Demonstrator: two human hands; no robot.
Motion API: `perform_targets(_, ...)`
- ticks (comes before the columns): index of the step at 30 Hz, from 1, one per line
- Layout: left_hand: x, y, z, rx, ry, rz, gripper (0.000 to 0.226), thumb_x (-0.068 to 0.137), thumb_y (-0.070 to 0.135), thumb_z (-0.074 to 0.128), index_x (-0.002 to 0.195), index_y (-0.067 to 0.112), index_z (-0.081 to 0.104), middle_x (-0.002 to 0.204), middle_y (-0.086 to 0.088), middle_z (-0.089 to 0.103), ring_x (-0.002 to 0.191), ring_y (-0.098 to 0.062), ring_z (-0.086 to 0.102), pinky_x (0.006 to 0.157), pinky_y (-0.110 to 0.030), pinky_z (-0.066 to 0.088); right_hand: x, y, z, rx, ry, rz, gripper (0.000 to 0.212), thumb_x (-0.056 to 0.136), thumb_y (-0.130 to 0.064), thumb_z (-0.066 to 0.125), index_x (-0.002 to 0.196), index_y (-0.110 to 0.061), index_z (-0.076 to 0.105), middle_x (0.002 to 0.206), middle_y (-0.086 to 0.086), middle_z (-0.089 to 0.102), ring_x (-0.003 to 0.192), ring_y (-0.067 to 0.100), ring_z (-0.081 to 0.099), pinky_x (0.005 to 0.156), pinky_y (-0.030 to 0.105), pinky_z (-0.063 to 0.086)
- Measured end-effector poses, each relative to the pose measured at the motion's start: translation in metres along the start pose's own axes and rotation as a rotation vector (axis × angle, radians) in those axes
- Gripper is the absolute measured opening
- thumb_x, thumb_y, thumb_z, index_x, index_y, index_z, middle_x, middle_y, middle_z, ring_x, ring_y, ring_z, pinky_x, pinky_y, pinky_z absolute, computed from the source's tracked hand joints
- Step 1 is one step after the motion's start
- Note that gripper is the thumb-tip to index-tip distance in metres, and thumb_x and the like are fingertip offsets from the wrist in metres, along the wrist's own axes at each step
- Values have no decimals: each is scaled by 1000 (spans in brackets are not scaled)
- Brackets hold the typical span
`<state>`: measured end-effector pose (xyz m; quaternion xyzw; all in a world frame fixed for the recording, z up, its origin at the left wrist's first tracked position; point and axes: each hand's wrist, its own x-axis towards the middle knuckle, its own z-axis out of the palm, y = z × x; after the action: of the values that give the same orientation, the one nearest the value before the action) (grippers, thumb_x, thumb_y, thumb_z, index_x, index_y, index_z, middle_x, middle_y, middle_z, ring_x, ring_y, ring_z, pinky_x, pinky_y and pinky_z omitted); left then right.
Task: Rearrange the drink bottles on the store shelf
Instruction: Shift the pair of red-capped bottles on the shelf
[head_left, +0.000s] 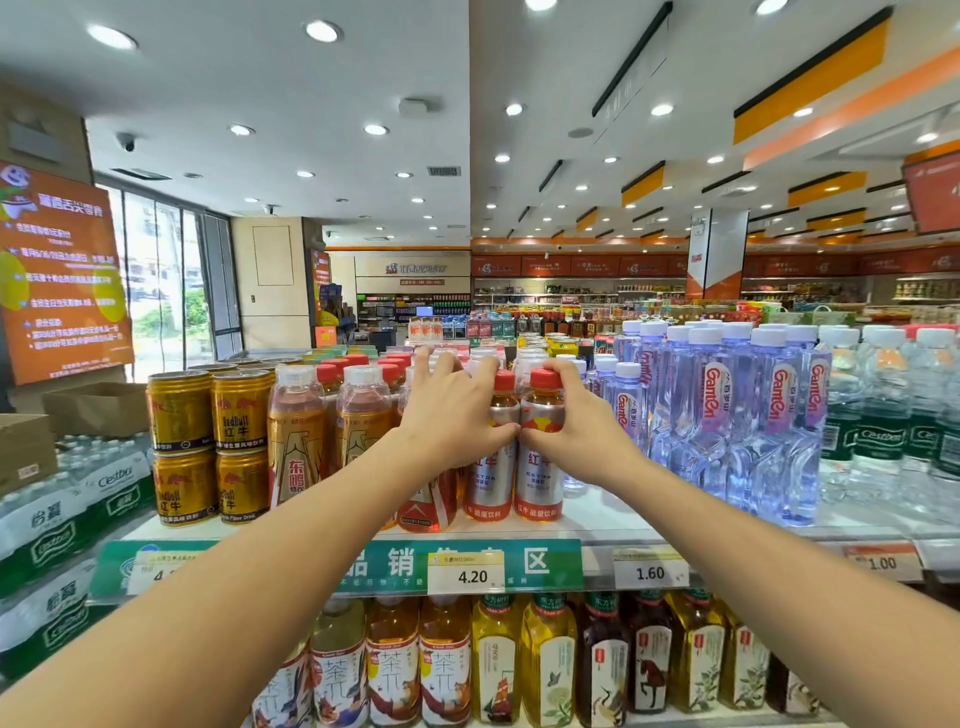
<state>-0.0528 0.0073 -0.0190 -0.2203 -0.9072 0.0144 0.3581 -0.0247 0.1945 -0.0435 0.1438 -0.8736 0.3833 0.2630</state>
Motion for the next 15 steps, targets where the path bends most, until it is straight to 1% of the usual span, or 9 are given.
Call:
perform_targets(4,1,5,-2,1,3,19,82,82,74,52,142,18,41,101,-4,75,124,-35,53,118,-62,18,-4,2,-8,-45,14,17,82,87,-26,82,151,-30,31,120,-4,66,99,15,67,72,19,47)
perform_targets(7,3,8,-4,-5,13,36,81,83,73,54,142,18,42,101,-5,74,120,-36,53,116,-59,21,-5,4,-19,-60,14,33,81,88,-25,81,150,-32,31,120,-3,69,96,14,68,72,23,49)
perform_targets(10,6,12,-8,-13,45,50,82,82,73,57,142,18,42,103,-5,74,116,-35,54,113,-55,25,-8,3,-33,-93,19,42,77,88,-25,81,148,-33,32,110,-6,69,84,3,66,60,16,44)
perform_targets(12,9,17,-11,-21,69,65,81,83,71,58,141,17,42,100,-6,73,113,-36,55,110,-52,28,-10,2,-42,-128,23,41,75,88,-26,82,146,-32,33,103,-10,66,77,1,63,55,14,41)
perform_targets(15,15,28,-16,-46,92,80,77,86,67,60,140,14,42,96,-7,72,105,-36,55,99,-48,35,-11,3,-56,-133,36,50,75,88,-25,82,145,-30,35,104,-7,69,79,4,66,59,19,46)
